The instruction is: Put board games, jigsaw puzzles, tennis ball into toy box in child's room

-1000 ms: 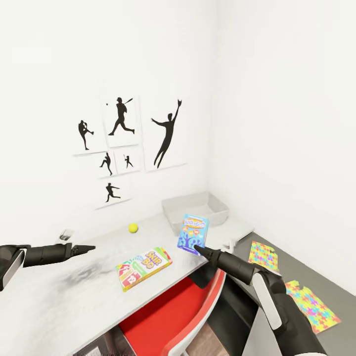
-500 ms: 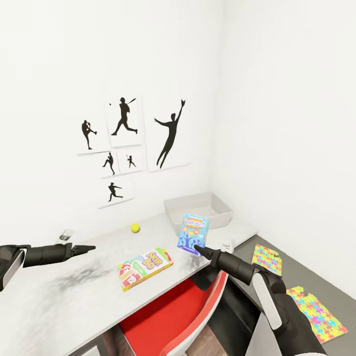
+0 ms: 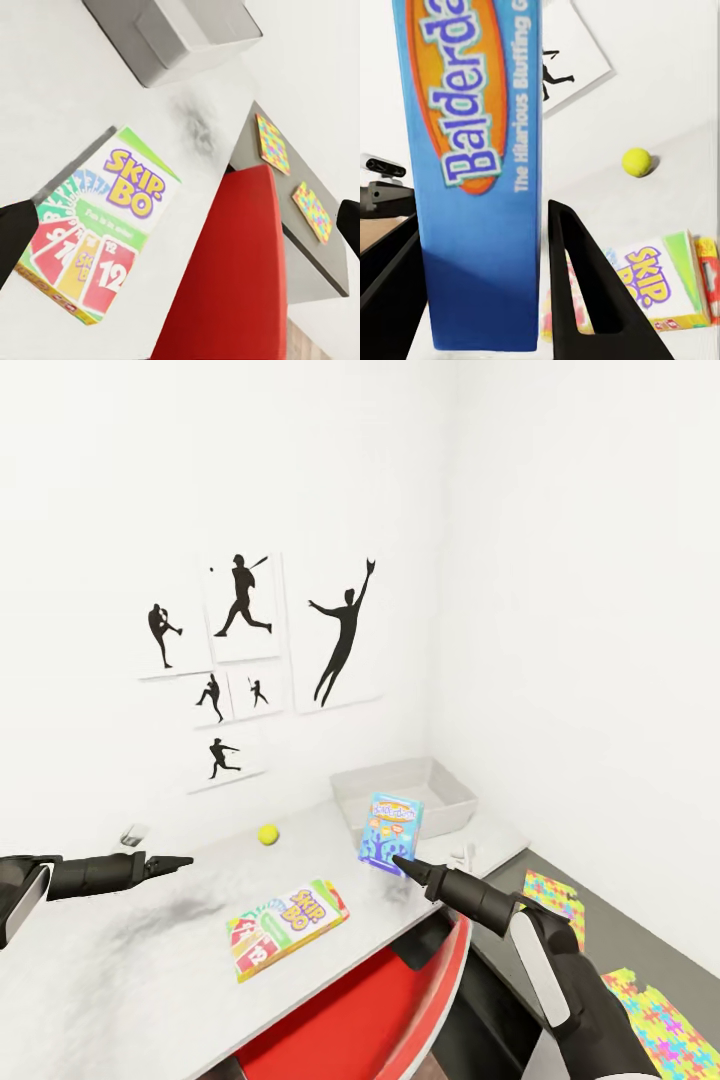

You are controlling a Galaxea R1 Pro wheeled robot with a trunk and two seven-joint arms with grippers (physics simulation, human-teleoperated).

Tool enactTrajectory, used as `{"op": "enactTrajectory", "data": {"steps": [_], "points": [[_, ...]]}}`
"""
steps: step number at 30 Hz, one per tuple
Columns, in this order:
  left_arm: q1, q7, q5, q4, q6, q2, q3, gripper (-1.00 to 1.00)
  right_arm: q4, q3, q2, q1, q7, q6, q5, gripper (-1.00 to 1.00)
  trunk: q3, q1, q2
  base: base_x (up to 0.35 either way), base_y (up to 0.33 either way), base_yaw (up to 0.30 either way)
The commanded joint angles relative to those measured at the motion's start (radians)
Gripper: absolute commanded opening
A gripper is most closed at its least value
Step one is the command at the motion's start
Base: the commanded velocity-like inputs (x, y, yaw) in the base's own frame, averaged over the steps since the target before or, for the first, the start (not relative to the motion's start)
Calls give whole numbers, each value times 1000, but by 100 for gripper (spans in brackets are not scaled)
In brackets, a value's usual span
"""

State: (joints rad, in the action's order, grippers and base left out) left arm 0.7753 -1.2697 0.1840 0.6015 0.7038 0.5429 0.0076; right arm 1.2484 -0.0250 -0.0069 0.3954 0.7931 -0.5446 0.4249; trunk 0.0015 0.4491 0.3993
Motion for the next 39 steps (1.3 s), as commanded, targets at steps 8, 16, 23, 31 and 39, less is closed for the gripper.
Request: {"op": "enactTrajectory", "data": {"steps": [8,16,23,31,39], "points": [[0,-2,4,0,9,0,0,100,0,0,2,0,1,-6,8,-100,0,1,1,92,-29,5],[0,-1,3,0,9,-2,0,100,0,0,0,0,4,42,8,-100,8,1,1,42,-63,178],[-1,-2,3,0,8,-14,0,100,0,0,-2,0,5,46,8,-100,16,1,1,60,-75,209],[-1,-2,3,0,8,-16,0,100,-1,0,-2,0,5,46,8,-100,25,1,1,49,-5,210],[-1,-2,3,0,4,-17,1,100,-1,0,-2,0,6,46,8,-100,35,1,1,134,-26,213]]}}
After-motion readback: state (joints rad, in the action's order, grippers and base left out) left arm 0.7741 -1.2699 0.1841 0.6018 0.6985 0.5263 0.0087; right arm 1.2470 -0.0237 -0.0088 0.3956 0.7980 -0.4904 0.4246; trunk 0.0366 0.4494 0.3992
